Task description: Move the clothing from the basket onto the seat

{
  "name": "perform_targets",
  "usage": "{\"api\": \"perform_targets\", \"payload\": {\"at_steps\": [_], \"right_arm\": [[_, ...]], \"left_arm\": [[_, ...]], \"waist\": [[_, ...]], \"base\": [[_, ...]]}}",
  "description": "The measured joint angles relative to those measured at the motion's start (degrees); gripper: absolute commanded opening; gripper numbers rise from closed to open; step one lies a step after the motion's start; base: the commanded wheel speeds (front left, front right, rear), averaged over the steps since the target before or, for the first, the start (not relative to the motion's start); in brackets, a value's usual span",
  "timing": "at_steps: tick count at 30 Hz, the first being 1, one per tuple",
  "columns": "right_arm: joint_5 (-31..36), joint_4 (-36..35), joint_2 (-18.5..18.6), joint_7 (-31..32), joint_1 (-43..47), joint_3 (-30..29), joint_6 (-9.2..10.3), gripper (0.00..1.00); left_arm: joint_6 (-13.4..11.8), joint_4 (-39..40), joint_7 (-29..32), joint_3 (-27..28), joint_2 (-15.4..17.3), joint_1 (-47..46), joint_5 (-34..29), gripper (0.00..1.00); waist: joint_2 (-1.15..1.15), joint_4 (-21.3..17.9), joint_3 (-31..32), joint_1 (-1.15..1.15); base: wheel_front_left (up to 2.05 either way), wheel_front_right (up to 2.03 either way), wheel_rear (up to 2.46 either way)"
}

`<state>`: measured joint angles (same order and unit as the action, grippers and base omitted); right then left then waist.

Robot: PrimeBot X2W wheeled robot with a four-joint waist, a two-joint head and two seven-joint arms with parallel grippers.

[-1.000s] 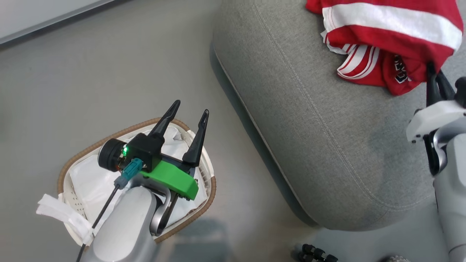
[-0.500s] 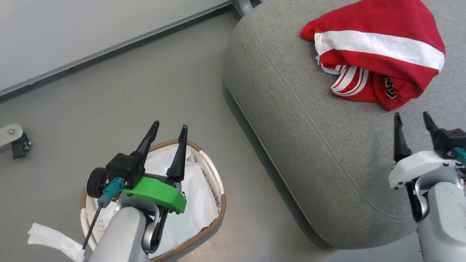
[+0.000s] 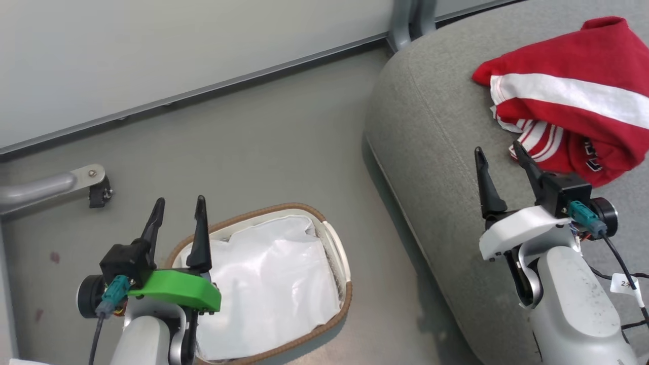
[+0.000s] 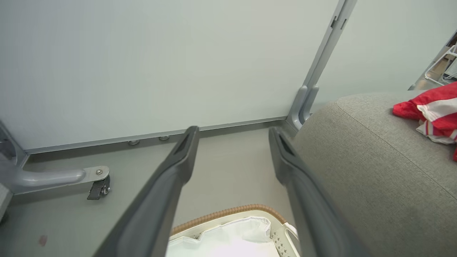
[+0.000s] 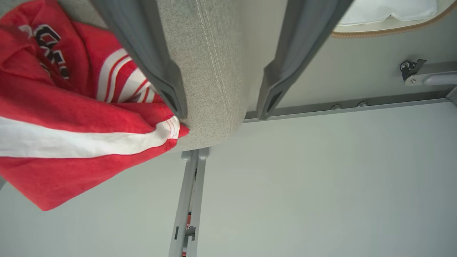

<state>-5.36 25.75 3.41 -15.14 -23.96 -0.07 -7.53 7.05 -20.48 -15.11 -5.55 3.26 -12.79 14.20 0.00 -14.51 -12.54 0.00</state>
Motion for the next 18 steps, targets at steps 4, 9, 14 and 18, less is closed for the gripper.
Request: {"api": "perform_targets", "payload": {"at_steps": [4,9,14,18], "right_arm": [[-1.01,-0.42,-0.55,0.0,0.88,1.03,0.0,1.0],[-3.46,-0.3,-0.66,0.01,1.66,2.52,0.0,1.0],[-2.93,0.01,-0.62,0.01,3.69,2.27,0.0,1.0],[-2.7,0.13,-0.6,0.01,5.94,1.78,0.0,1.0]], "left_arm": [[-0.54,-0.1,-0.01,3.38,-0.23,1.38,-0.74,1.0],[-0.76,-0.56,-0.01,6.94,-0.3,3.55,-1.32,1.0],[-0.91,-1.56,-0.01,8.13,-0.34,5.55,-1.03,1.0],[-0.99,-2.0,-0.01,8.13,-0.37,7.37,-0.59,1.0]], "waist": [[0.0,2.74,1.04,0.0],[0.0,5.68,2.38,0.0],[0.0,7.68,4.09,0.0],[0.0,9.07,5.55,0.0]], "base": [[0.0,0.0,0.0],[0.0,0.0,0.0],[0.0,0.0,0.0],[0.0,0.0,0.0]]}}
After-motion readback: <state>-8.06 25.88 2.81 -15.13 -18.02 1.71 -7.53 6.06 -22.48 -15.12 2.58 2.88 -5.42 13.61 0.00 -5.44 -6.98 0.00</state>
